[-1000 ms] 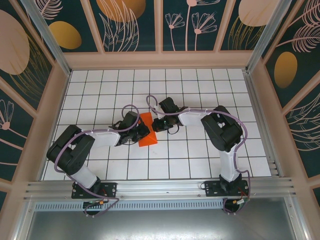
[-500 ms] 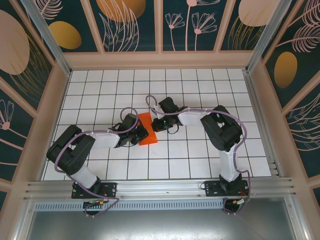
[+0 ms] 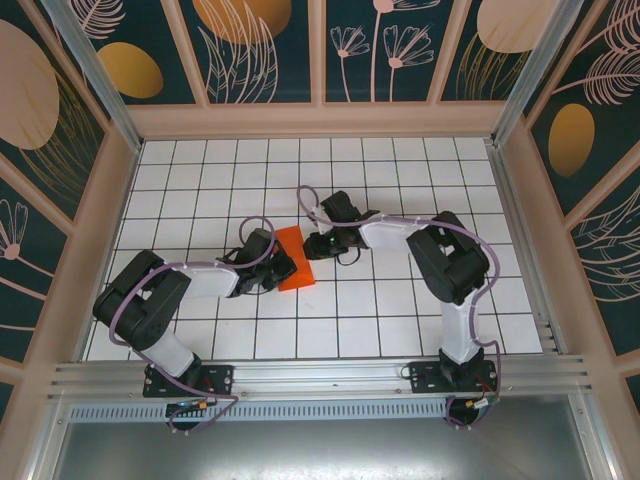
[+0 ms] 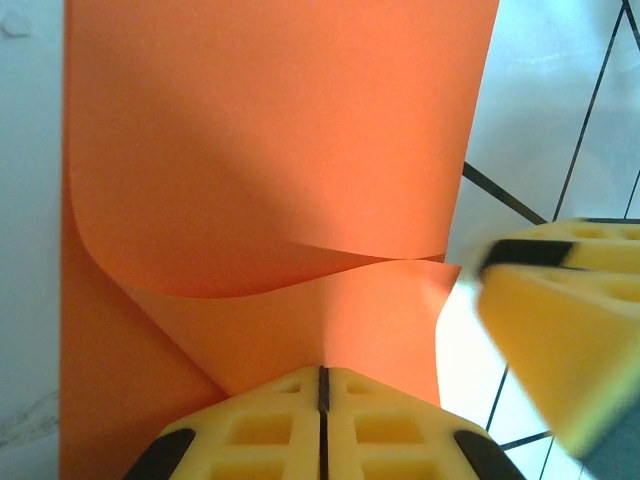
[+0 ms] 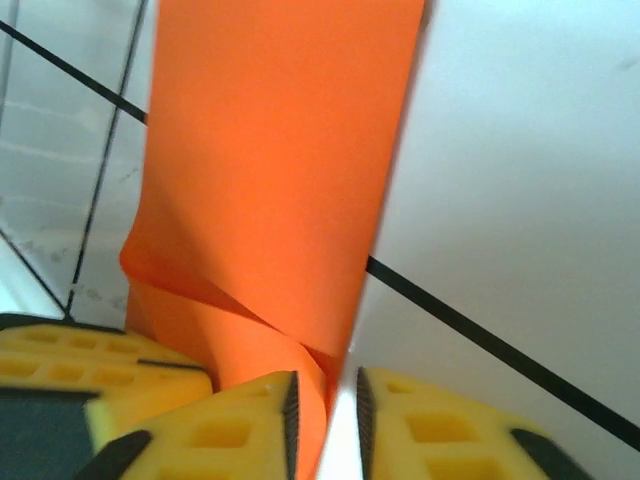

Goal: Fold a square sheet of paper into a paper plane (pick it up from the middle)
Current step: Fold the triangle a second time at the center of the table.

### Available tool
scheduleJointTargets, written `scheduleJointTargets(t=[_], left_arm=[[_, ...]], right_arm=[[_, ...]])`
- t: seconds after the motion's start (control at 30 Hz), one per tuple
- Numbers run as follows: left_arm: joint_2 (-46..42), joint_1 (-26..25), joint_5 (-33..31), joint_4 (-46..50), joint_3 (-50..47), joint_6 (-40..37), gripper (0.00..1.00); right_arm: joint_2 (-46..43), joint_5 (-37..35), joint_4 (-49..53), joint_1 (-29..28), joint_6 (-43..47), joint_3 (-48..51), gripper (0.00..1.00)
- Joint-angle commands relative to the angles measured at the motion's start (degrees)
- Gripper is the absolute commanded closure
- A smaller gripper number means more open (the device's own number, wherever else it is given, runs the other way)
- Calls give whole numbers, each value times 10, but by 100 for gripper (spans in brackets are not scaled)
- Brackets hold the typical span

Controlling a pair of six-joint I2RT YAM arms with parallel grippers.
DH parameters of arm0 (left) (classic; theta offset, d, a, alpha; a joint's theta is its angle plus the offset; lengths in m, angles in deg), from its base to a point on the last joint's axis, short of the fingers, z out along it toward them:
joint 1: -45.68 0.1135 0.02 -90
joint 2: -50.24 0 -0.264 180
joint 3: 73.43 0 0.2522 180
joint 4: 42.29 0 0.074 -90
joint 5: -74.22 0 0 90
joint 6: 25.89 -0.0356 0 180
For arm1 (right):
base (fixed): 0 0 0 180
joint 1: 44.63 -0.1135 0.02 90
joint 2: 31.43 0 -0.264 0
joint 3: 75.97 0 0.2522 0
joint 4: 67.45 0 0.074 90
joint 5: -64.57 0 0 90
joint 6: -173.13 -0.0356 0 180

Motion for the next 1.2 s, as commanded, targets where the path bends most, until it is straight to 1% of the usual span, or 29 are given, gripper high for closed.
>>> scheduleJointTargets(t=[0.0,0.07,0.1,0.27,0.4,0.5,0.63,1.17], left_arm=[[6,0,-18,40,-20,9,90],[6,0,-19,40,-21,8,90],[5,0,-20,39,-22,7,90],[6,0,-20,36,-23,6,90],[6,0,-20,36,-23,6,91],[5,0,-20,36,-24,7,91],[3,0,-21,36,-25,8,91],[5,0,-25,38,-30,13,92]], right_arm=[[-82,-10,-10,17,-35,32,70],[-99,2,-11,16,-41,52,71],[-103,10,-11,14,-44,60,73],[-103,37,-8,-14,-57,82,91],[-92,48,-11,-33,-67,83,98],[-74,59,-12,-43,-70,75,100],[-48,62,-8,-57,-69,61,100],[-20,27,44,-61,-32,63,100]])
